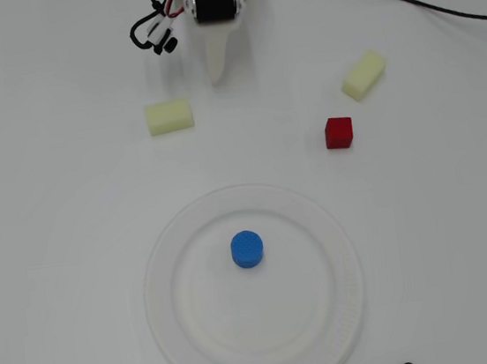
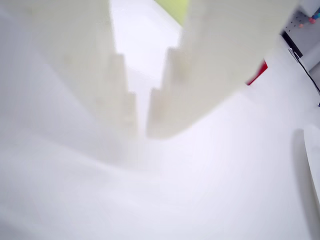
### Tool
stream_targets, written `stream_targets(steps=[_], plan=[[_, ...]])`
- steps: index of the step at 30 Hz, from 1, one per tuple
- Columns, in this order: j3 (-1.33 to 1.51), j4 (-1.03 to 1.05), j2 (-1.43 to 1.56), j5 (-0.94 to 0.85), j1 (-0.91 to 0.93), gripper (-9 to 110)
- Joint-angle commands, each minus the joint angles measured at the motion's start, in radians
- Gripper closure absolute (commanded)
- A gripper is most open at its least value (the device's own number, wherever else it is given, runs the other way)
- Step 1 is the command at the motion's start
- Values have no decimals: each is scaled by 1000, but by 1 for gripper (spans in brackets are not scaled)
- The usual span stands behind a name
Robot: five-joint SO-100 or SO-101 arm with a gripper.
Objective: Grasp a blue block and put it in the dish.
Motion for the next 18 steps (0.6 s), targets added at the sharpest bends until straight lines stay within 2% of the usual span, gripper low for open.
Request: stream_targets(steps=[1,18], plan=[[101,57,169,-9,-9,101],[101,57,169,-5,-8,101]])
